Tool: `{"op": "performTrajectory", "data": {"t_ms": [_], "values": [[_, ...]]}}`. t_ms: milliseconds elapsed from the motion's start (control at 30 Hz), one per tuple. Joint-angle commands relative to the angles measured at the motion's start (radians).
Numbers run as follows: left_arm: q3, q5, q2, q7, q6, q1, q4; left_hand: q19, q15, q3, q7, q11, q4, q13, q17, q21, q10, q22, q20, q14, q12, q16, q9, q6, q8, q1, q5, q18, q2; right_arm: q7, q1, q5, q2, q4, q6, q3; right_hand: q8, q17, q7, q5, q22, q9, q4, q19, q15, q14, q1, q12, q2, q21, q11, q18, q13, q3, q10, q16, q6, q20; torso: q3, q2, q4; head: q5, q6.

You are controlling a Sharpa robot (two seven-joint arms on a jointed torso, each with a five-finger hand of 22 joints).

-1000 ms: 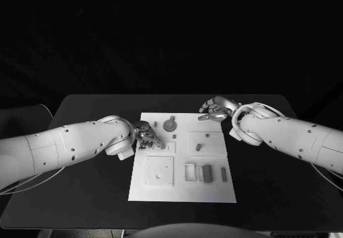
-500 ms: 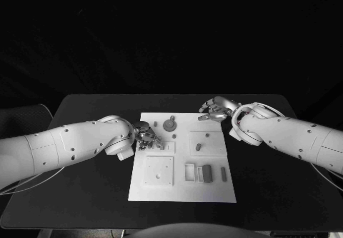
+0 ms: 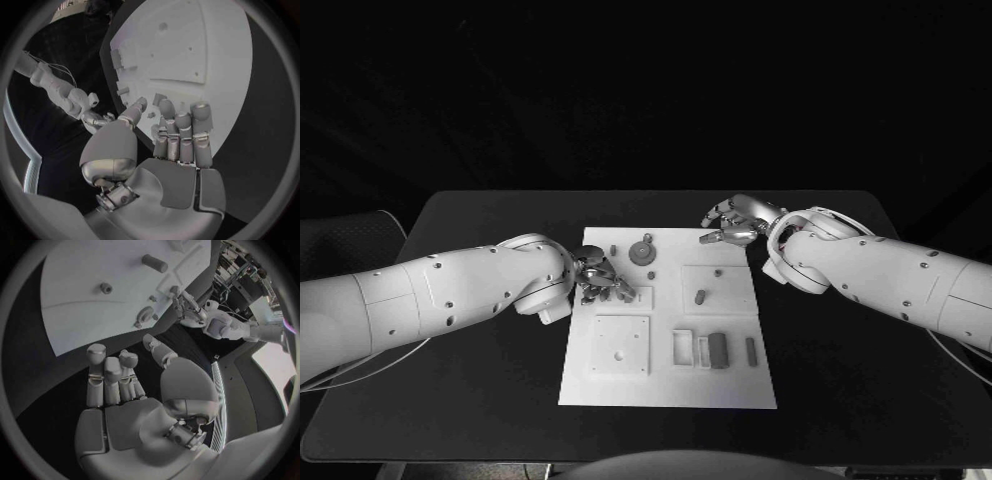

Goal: Assemble the parts on the task board

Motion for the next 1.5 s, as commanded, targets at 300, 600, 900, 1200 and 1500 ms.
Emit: {"op": "performTrajectory", "data": {"t_ms": [300,600,900,1200,1500], "values": [[0.0,-0.104,0.006,-0.055,-0.009,0.0,0.015,0.0,-0.006,-0.018,0.002,-0.002,-0.007,-0.002,-0.003,-0.003,0.003,0.008,-0.006,-0.001,0.008,0.01,0.003,0.005,0.0,-0.013,-0.003,0.09,0.003,0.005,-0.001,-0.004,-0.002,0.002,0.011,0.0,0.004,-0.001,0.006,0.004,0.004,-0.002,0.004,0.001,-0.004,-0.002,-0.009,0.004,0.001,-0.003,0.001,0.068,-0.002,0.003,-0.008,0.004,0.0,-0.006,0.0003,0.0,-0.0002,0.0,-0.001],[0.0,-0.132,0.007,-0.081,-0.006,0.0,0.02,0.014,-0.015,-0.031,-0.008,-0.011,-0.008,-0.002,-0.004,0.001,0.018,0.008,-0.012,0.013,0.016,0.018,0.01,0.027,0.011,-0.025,-0.002,0.093,0.01,0.005,-0.001,-0.004,-0.002,0.002,0.012,0.0,0.004,-0.001,0.006,0.004,0.004,-0.002,0.005,0.001,-0.004,-0.002,-0.009,0.005,0.001,-0.003,0.001,0.068,-0.002,0.003,-0.008,0.004,0.0,-0.006,-0.0009,0.0,0.0002,-0.002,-0.002],[0.0,-0.127,0.01,-0.077,-0.002,0.0,0.02,0.02,-0.021,-0.036,-0.014,-0.017,-0.001,-0.003,-0.005,0.004,0.025,0.009,-0.015,0.019,0.019,0.022,0.014,0.041,0.019,-0.037,-0.004,0.094,0.018,0.005,-0.001,-0.004,0.0,0.002,0.012,0.0,0.004,-0.002,0.006,0.004,0.004,-0.002,0.005,0.001,-0.004,-0.002,-0.01,0.005,0.001,-0.003,0.001,0.068,-0.002,0.003,-0.008,0.004,0.0,-0.006,-0.0013,0.0,0.0006,-0.001,-0.001],[0.0,-0.124,0.012,-0.079,0.002,0.0,0.02,0.023,-0.024,-0.041,-0.016,-0.02,-0.001,-0.003,-0.004,0.007,0.029,0.011,-0.017,0.022,0.021,0.025,0.015,0.046,0.021,-0.04,-0.005,0.095,0.021,0.005,-0.001,-0.004,0.0,0.002,0.013,0.0,0.004,-0.002,0.006,0.004,0.005,-0.002,0.005,0.001,-0.004,-0.002,-0.01,0.005,0.001,-0.003,0.001,0.068,-0.002,0.003,-0.008,0.005,0.0,-0.006,-0.0002,0.0,0.0004,0.0,-0.001],[0.0,-0.125,0.018,-0.087,0.006,0.0,0.021,0.027,-0.027,-0.044,-0.02,-0.023,-0.003,-0.002,-0.002,0.011,0.035,0.013,-0.02,0.026,0.025,0.03,0.017,0.052,0.024,-0.041,-0.008,0.095,0.024,0.005,-0.001,-0.005,0.001,0.002,0.012,0.0,0.004,-0.002,0.006,0.004,0.005,-0.002,0.005,0.001,-0.004,-0.002,-0.01,0.005,0.001,-0.004,0.001,0.068,-0.002,0.003,-0.008,0.005,0.0,-0.006,0.0,0.0,0.0,0.001,-0.002]]}}
